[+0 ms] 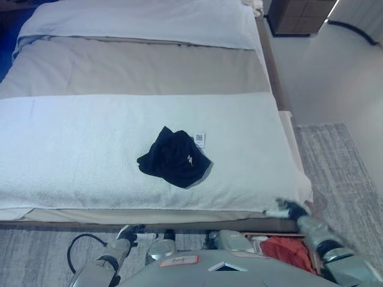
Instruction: Put the clothes on the bed into the basket.
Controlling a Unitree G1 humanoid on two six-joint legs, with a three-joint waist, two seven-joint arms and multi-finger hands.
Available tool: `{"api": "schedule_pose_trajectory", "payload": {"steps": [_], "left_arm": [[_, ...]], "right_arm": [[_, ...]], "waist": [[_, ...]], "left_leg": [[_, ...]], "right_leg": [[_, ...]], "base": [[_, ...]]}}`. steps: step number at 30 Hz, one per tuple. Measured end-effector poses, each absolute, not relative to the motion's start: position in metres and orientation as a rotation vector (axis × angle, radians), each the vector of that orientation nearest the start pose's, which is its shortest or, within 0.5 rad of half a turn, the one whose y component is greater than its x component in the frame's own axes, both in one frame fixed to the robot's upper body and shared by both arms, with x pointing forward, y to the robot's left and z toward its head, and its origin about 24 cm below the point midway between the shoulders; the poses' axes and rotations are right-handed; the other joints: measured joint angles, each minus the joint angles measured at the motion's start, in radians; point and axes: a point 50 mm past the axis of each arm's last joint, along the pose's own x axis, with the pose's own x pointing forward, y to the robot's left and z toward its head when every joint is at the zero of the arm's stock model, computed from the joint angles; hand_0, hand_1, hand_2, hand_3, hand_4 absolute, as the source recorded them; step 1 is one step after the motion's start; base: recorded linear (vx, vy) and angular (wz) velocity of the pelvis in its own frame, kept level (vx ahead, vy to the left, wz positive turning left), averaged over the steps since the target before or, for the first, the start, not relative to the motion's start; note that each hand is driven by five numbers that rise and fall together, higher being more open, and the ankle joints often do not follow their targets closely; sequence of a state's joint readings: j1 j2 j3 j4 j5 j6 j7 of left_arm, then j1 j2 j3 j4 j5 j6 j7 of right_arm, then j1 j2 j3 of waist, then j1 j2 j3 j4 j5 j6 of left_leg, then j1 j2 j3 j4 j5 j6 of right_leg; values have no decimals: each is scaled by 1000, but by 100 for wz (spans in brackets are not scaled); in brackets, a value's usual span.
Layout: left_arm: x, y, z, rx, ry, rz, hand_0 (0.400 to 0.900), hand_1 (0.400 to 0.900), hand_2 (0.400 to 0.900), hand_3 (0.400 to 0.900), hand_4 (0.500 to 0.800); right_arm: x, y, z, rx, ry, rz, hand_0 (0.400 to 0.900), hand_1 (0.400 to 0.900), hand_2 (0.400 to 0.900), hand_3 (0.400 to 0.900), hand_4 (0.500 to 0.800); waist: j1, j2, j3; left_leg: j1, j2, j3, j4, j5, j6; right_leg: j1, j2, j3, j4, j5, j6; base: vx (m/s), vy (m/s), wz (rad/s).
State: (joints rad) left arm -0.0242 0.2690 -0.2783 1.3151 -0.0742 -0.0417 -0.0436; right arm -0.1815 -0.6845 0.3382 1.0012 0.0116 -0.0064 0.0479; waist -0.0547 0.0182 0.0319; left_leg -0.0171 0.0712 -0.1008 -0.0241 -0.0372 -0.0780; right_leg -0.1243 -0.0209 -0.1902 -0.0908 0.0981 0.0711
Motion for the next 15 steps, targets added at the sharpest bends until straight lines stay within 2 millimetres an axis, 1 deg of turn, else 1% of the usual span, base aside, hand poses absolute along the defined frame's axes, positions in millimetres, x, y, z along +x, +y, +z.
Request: {"api": "schedule_pose_trajectory", "payload": {"steps": [1,2,3,4,6,7,8,9,10,12,15], "left_arm": [[81,237,-163,324,1275,-56,900,900,900,900,800],[80,238,-163,324,1278,-54,900,900,900,900,800],[79,240,-163,328,1281,-51,900,900,900,900,800],[78,241,-163,331,1285,-43,900,900,900,900,800],[76,243,-163,330,1296,-29,900,900,900,900,800],[75,243,-164,326,1301,-23,900,900,900,900,800],[80,242,-163,319,1287,-18,900,900,900,900,800],[81,243,-162,320,1279,-17,900,900,900,900,800],[81,243,-162,320,1281,-14,900,900,900,900,800],[82,242,-162,319,1277,-14,900,900,900,900,800],[79,244,-162,308,1286,5,900,900,900,900,800]], "right_arm": [[223,-355,-35,-856,816,-42,900,900,900,900,800],[247,-354,-13,-941,738,-29,900,900,900,900,800],[272,-349,11,-1003,647,-21,900,900,900,900,800],[295,-339,33,-1035,543,-17,900,900,900,900,800],[332,-313,63,-1040,408,-7,900,900,900,900,800],[351,-296,77,-1052,357,9,900,900,900,900,800],[359,-287,87,-1051,308,17,900,900,900,900,800],[367,-275,93,-1041,274,26,900,900,900,900,800],[377,-261,97,-1037,262,42,900,900,900,900,800],[386,-241,100,-1051,239,86,900,900,900,900,800],[393,-215,95,-1043,235,139,900,900,900,900,800]], "waist": [[5,2,1],[5,3,1],[2,6,1],[3,3,3],[10,-4,6],[13,-3,9],[25,-3,16],[52,2,25],[62,7,32],[105,20,49],[151,27,69]], "left_leg": [[1,1,8,-6,5,-4],[2,0,13,-10,6,-7],[-1,-1,19,-15,8,-9],[-12,2,22,-22,13,-11],[-28,4,24,-40,23,-9],[-44,4,23,-40,27,-14],[-51,5,12,-42,36,-14],[-52,6,-3,-50,47,-15],[-57,8,-12,-51,52,-21],[-72,9,-43,-51,58,-24],[-96,9,-71,-44,64,-32]], "right_leg": [[-1,0,5,1,11,-4],[-5,1,13,-1,13,-6],[-14,2,20,0,13,-6],[-28,3,23,0,13,-7],[-51,2,18,0,17,-8],[-66,3,21,1,22,-7],[-72,2,14,3,24,-7],[-73,0,-3,3,28,-13],[-74,2,-12,3,29,-13],[-74,0,-42,4,30,-15],[-74,-2,-84,5,36,-30]], "base": [[-71,-28,-3],[-87,-24,1],[-75,-39,7],[-43,-51,13],[-20,-43,19],[-7,-38,27],[-2,-38,28],[13,-43,32],[25,-42,34],[21,-42,38],[4,-41,39]]}}
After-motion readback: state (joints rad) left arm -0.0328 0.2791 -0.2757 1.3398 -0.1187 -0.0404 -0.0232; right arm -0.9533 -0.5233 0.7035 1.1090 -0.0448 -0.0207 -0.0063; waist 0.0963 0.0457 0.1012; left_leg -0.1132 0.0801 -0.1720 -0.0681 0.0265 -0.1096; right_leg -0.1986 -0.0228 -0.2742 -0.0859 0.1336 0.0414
